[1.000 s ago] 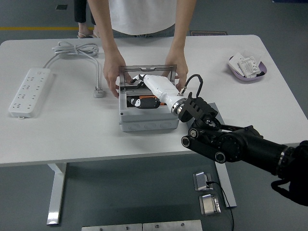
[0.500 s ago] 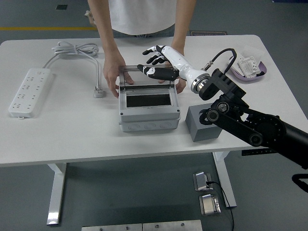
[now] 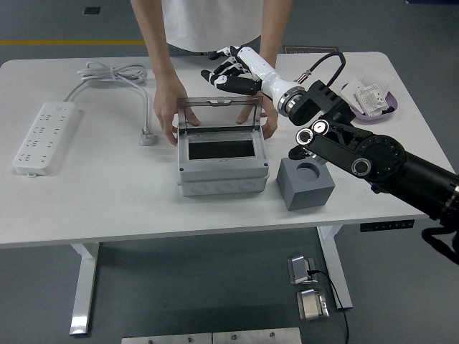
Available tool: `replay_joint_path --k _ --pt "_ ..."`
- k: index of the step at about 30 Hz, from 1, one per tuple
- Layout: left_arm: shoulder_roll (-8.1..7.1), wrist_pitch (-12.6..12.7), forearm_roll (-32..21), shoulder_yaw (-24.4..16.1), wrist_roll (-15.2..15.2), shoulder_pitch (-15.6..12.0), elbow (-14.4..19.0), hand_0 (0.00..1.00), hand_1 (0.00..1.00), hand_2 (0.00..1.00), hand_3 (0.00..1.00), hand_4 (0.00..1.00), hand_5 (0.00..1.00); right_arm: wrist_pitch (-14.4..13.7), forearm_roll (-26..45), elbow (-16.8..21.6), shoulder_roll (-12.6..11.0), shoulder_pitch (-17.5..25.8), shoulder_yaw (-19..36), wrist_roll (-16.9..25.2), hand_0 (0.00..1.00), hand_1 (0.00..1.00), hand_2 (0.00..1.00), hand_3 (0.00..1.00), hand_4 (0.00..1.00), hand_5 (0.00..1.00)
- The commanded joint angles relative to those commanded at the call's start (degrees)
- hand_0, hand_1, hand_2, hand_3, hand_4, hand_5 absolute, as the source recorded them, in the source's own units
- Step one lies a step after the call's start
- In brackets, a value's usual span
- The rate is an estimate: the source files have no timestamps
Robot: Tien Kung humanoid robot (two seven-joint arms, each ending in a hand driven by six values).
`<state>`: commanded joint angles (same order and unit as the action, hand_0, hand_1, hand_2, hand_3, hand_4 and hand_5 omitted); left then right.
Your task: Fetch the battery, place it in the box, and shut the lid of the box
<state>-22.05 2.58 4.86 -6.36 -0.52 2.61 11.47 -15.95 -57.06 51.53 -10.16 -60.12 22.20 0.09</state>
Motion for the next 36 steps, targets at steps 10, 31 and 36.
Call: replay_joint_path --k 10,31,36 --pt "0.02 -0.05 0.15 -0.06 0.0 0.03 -0.03 0.61 0.692 0.621 0.647 0.698 0.128 -1.32 4.18 -5.64 1.05 1.02 -4.53 2.24 0.741 0.649 0.649 0.762 0.736 0.546" --pt "0.27 -0.12 1.82 -2.59 0.01 -0.56 0.03 0.609 0.692 0.622 0.646 0.699 0.128 -2.08 -2.26 14.87 -8.15 6.11 -8.03 -2.15 0.75 0.648 0.648 0.756 0.725 0.553" --pt "0.37 -0.11 2.14 -3.03 0.03 -0.74 0.0 0.61 0.692 0.622 0.646 0.699 0.13 -2.05 -3.72 18.93 -10.11 7.54 -8.5 -3.39 0.742 0.637 0.648 0.755 0.722 0.556"
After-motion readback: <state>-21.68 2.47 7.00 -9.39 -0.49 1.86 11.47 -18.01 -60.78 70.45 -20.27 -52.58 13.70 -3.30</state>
